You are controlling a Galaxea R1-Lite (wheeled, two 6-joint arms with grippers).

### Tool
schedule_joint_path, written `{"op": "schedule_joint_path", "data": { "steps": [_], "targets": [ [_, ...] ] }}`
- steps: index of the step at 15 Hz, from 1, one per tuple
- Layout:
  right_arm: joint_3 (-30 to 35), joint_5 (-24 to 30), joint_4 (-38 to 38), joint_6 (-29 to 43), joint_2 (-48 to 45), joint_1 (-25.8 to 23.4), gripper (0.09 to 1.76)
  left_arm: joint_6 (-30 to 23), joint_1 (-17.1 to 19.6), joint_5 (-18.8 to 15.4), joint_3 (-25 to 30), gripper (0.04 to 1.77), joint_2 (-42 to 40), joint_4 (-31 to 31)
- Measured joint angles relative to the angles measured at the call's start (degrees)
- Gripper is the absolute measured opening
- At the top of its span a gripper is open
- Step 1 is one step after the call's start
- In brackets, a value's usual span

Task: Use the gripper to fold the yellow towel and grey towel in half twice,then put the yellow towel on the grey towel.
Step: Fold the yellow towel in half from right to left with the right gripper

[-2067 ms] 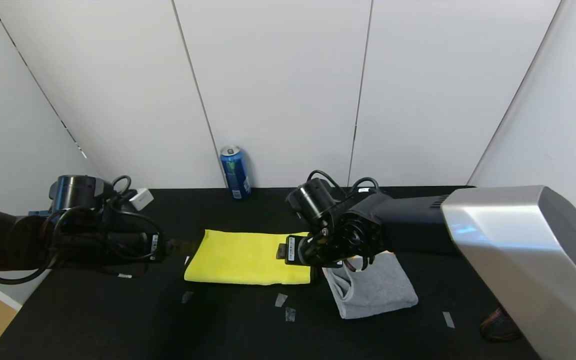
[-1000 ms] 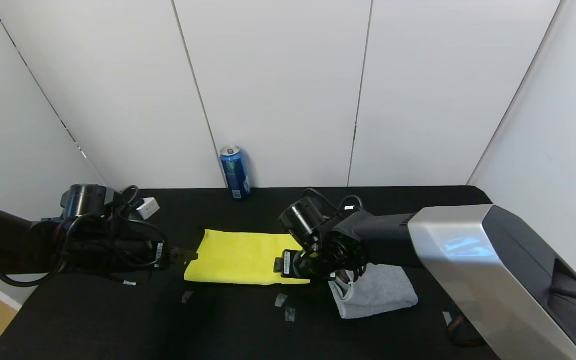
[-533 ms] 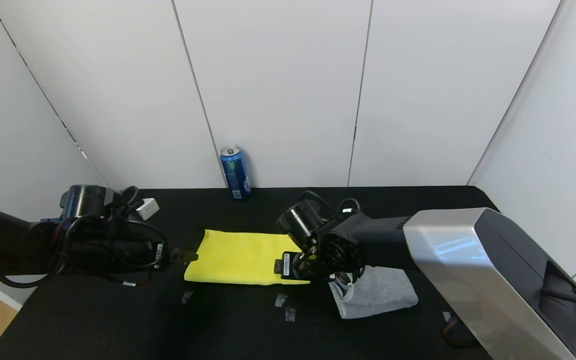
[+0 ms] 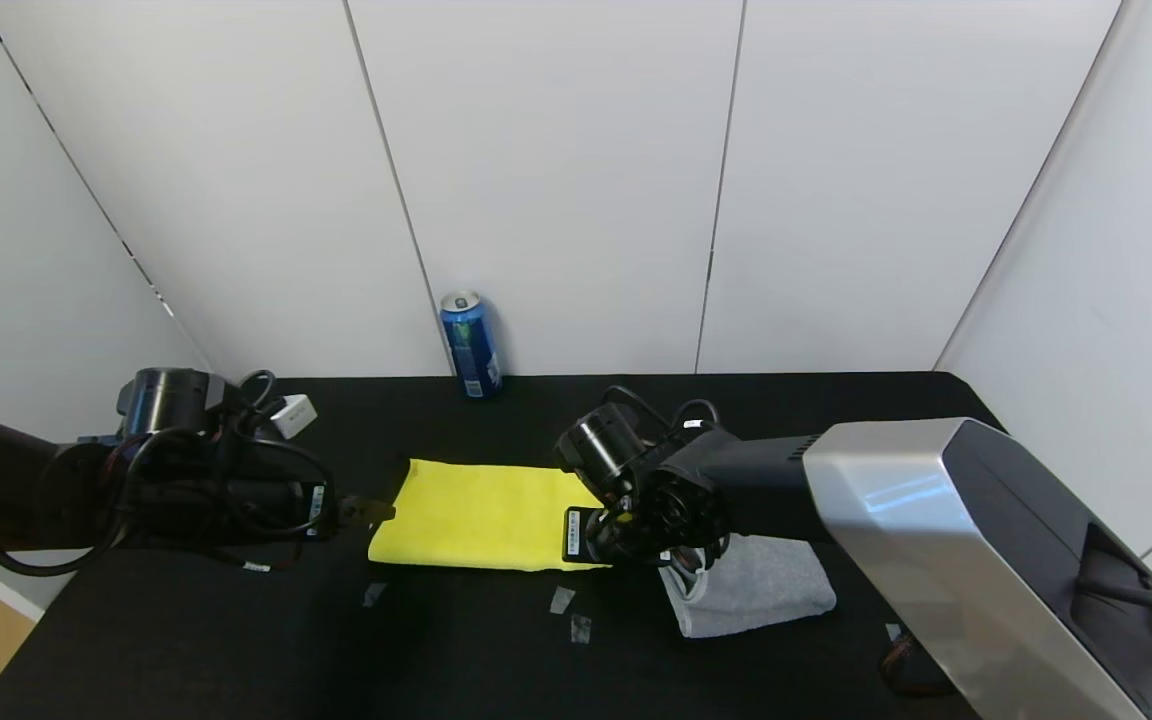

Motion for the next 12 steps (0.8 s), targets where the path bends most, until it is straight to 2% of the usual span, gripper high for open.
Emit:
{"op": "schedule_joint_path", "data": {
  "steps": [3, 4, 5, 12],
  "targets": [
    [0.0, 0.0, 0.1, 0.1, 0.0, 0.0, 0.70, 0.0, 0.0, 0.1, 0.0, 1.72, 0.0, 0.0],
    [0.1, 0.0, 0.1, 0.1, 0.0, 0.0, 0.17, 0.0, 0.0, 0.1, 0.0, 1.72, 0.0, 0.0],
    [0.1, 0.0, 0.2, 0.1, 0.0, 0.0, 0.13, 0.1, 0.0, 0.1, 0.0, 1.72, 0.0, 0.0],
    [0.3, -0.1, 0.4, 0.1, -0.5, 0.1, 0.13, 0.1, 0.0, 0.1, 0.0, 1.72, 0.0, 0.0]
  ]
}}
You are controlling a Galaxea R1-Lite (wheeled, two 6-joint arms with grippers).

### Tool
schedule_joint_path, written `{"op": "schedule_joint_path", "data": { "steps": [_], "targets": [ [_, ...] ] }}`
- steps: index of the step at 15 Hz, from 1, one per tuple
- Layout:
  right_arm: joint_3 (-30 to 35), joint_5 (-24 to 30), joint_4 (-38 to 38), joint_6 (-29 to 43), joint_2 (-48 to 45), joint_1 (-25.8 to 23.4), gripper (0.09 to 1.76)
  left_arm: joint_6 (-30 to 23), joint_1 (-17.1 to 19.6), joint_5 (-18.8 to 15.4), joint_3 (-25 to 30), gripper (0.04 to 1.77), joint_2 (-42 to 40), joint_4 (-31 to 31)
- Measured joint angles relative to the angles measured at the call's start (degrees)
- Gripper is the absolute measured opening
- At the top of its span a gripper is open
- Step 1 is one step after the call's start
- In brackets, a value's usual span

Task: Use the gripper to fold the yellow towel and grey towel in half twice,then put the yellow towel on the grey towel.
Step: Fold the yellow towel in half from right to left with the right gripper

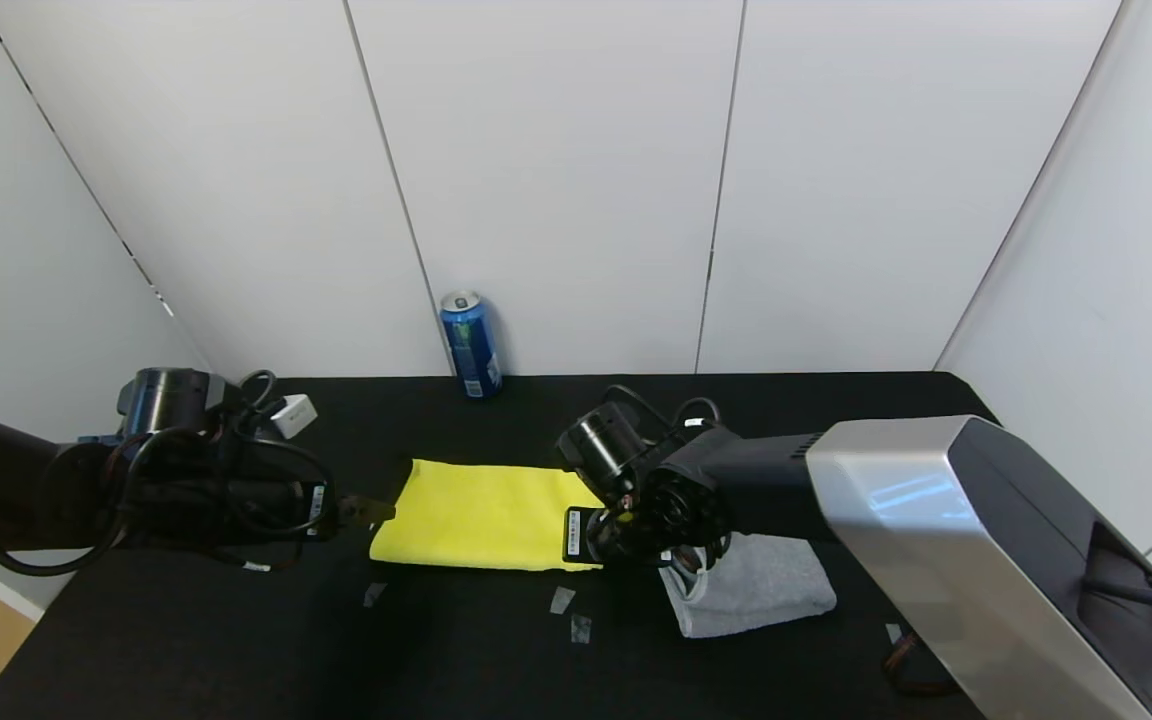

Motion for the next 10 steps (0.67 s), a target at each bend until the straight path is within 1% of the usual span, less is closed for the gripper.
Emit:
{"op": "schedule_joint_path", "data": {
  "steps": [3, 7, 10],
  "targets": [
    [0.0, -0.4, 0.0, -0.4, -2.1, -0.3, 0.13, 0.0, -0.1, 0.0, 0.1, 1.72, 0.1, 0.0],
    [0.1, -4.2, 0.2, -3.0, -5.1, -0.9, 0.13, 0.0, -0.3, 0.0, 0.3, 1.72, 0.1, -0.1],
    [0.1, -4.6, 2.4, -3.9, -6.9, -1.7, 0.13, 0.0, -0.4, 0.0, 0.3, 1.72, 0.1, 0.0]
  ]
}}
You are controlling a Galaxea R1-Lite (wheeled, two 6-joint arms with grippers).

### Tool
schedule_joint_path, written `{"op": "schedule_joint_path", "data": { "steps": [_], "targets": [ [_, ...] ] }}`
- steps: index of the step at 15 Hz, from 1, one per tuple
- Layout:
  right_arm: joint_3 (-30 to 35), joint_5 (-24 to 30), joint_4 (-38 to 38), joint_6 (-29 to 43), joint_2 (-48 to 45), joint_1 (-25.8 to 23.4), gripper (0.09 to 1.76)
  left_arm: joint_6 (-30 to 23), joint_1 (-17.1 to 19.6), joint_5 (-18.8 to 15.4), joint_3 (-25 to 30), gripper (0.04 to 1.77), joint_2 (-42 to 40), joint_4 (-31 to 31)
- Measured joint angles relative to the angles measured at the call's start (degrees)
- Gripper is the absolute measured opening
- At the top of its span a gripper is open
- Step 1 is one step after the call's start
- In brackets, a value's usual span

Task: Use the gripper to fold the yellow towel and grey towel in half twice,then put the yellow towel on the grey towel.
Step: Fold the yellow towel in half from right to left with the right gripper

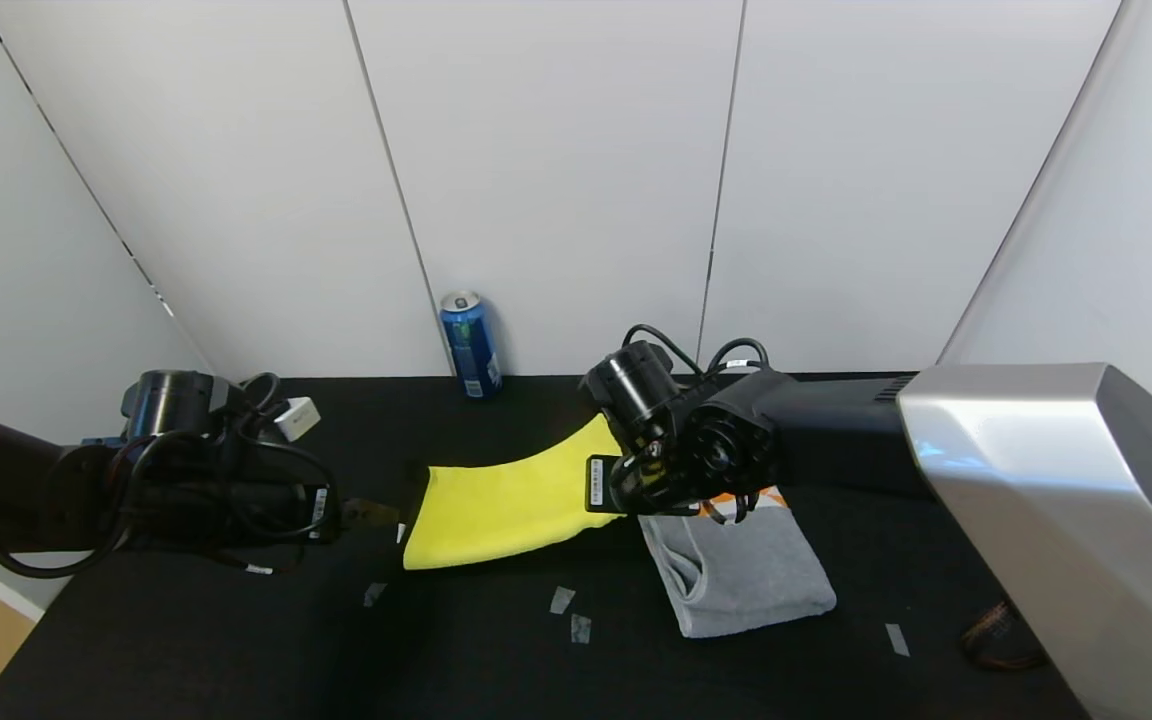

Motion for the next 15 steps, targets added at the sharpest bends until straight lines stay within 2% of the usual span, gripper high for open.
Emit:
{"op": "schedule_joint_path", "data": {
  "steps": [7, 15],
  "targets": [
    [0.3, 0.0, 6.0, -0.2, -3.5, -5.4, 0.13, 0.0, 0.0, -0.1, 0.1, 1.72, -0.1, 0.0],
    [2.5, 0.0, 7.2, -0.9, -6.3, -9.2, 0.13, 0.1, -0.1, 0.0, 0.3, 1.72, -0.2, 0.0]
  ]
}}
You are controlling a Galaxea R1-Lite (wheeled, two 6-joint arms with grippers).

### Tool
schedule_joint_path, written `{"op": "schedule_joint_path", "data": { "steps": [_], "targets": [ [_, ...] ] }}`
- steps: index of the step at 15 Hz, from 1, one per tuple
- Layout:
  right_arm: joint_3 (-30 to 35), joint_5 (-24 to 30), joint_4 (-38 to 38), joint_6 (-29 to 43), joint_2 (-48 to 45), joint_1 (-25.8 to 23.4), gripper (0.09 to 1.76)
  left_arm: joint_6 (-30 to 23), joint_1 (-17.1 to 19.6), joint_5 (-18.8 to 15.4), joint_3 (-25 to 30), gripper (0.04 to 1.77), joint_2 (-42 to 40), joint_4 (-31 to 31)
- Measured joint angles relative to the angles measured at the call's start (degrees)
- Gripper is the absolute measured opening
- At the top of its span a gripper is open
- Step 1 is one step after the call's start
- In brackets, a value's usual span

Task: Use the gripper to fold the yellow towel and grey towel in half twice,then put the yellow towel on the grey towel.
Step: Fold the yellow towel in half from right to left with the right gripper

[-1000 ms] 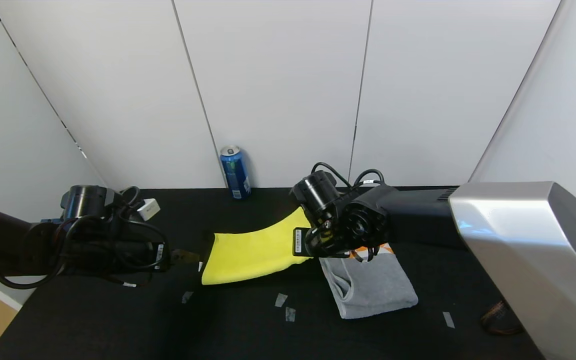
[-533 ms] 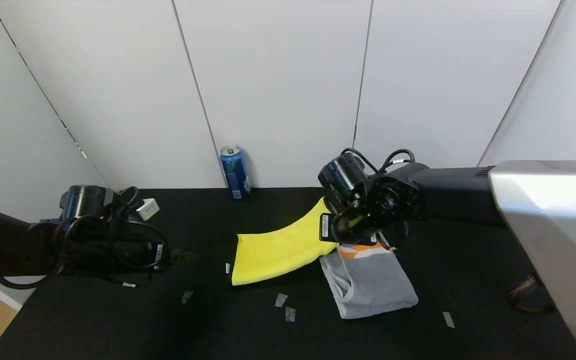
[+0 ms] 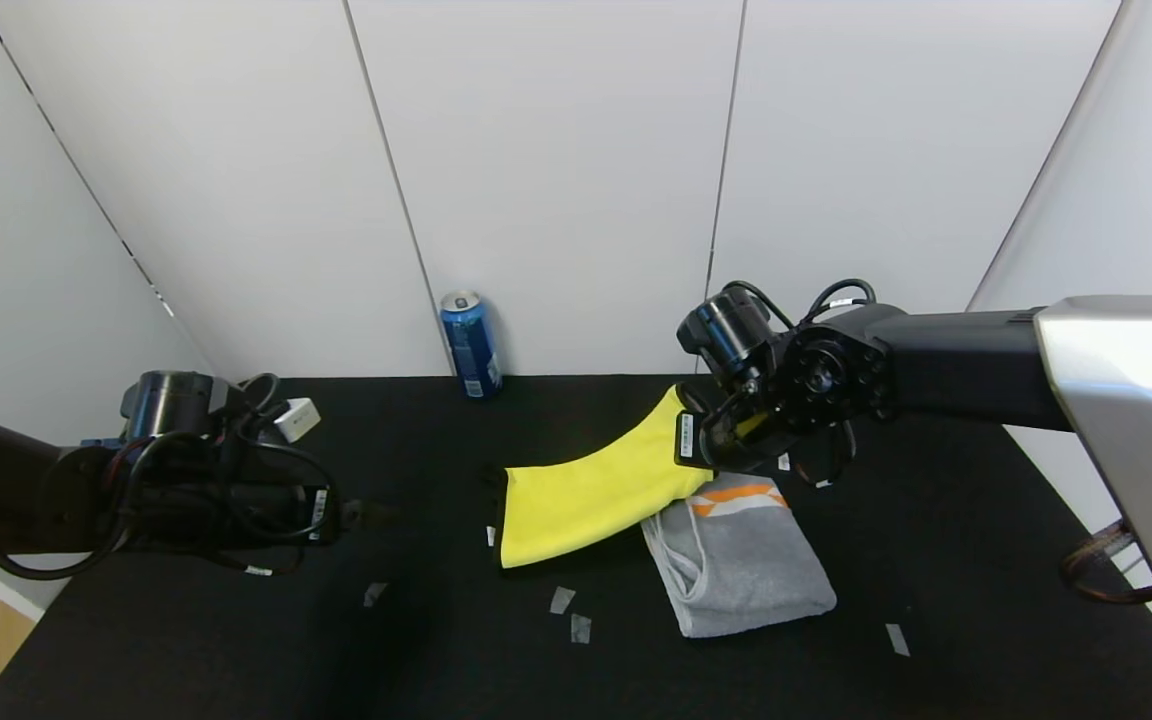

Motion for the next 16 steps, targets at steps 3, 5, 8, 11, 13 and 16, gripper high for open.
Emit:
{"op": "schedule_joint_path", "data": {
  "steps": [3, 5, 8, 11, 13, 16],
  "targets": [
    [0.0, 0.0, -0.2, -0.3, -0.4, -0.4, 0.13, 0.0, 0.0, 0.1, 0.0, 1.72, 0.0, 0.0],
    [-0.4, 0.0, -0.7, -1.0, -0.5, 0.6, 0.13, 0.0, 0.0, 0.1, 0.0, 1.72, -0.1, 0.0],
    [-1.8, 0.0, -0.9, -2.3, 0.0, 2.8, 0.13, 0.0, 0.0, 0.1, 0.1, 1.72, -0.2, 0.0],
    [-2.5, 0.0, -1.2, -4.6, 0.5, 5.5, 0.13, 0.0, 0.0, 0.1, 0.1, 1.72, -0.4, 0.0],
    [-2.8, 0.0, -2.5, -5.2, 1.3, 7.4, 0.13, 0.0, 0.0, 0.1, 0.2, 1.72, -0.5, 0.0],
    [-3.0, 0.0, -4.8, -6.8, 2.7, 10.1, 0.13, 0.0, 0.0, 0.1, 0.2, 1.72, -0.6, 0.0]
  ]
}}
